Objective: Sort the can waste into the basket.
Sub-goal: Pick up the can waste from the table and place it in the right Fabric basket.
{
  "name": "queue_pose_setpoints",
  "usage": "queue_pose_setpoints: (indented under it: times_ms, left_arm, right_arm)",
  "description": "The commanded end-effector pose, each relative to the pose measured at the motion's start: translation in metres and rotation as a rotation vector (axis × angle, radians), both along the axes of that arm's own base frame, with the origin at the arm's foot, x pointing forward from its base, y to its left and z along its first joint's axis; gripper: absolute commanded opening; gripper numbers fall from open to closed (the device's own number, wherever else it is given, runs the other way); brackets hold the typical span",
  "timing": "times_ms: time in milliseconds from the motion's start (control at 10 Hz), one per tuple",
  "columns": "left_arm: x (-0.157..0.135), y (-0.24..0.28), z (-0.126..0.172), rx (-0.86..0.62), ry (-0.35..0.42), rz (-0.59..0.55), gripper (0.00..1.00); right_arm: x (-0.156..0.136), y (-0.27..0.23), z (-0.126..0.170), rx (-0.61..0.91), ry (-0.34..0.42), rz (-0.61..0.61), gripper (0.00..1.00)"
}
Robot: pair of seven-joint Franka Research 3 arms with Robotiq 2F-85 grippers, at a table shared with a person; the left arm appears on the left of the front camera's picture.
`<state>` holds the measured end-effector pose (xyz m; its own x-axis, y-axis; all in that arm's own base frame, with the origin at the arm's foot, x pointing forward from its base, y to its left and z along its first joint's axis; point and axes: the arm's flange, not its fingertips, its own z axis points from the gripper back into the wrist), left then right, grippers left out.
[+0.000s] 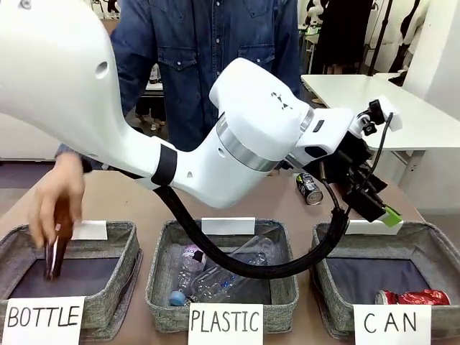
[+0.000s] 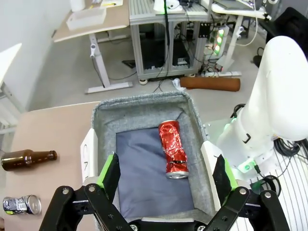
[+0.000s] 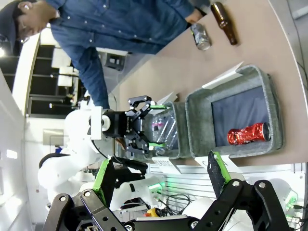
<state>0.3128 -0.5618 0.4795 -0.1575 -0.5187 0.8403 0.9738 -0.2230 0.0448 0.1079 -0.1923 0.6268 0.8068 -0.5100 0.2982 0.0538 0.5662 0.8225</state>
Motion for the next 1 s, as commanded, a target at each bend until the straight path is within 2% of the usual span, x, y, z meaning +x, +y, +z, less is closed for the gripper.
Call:
queue_pose_setpoints:
  times_ms: [0, 200, 400, 900]
  left_arm:
    - [-0.002, 0.004, 0.008, 0.036, -0.018, 0.010, 1.00]
    - [-0.007, 0.027, 0.025, 0.174, -0.047, 0.011, 1.00]
    - [-0.013, 0.050, 0.038, 0.189, -0.079, 0.045, 1.00]
    - [-0.016, 0.087, 0.046, 0.217, -0.078, 0.112, 1.00]
  right_arm:
    - [-0.008, -0.001, 0.006, 0.004, -0.025, -0.010, 1.00]
    - [-0.008, -0.001, 0.006, 0.004, -0.025, -0.010, 1.00]
    - [-0.008, -0.001, 0.006, 0.004, -0.025, -0.010, 1.00]
    - [-0.008, -0.001, 0.006, 0.004, -0.025, -0.010, 1.00]
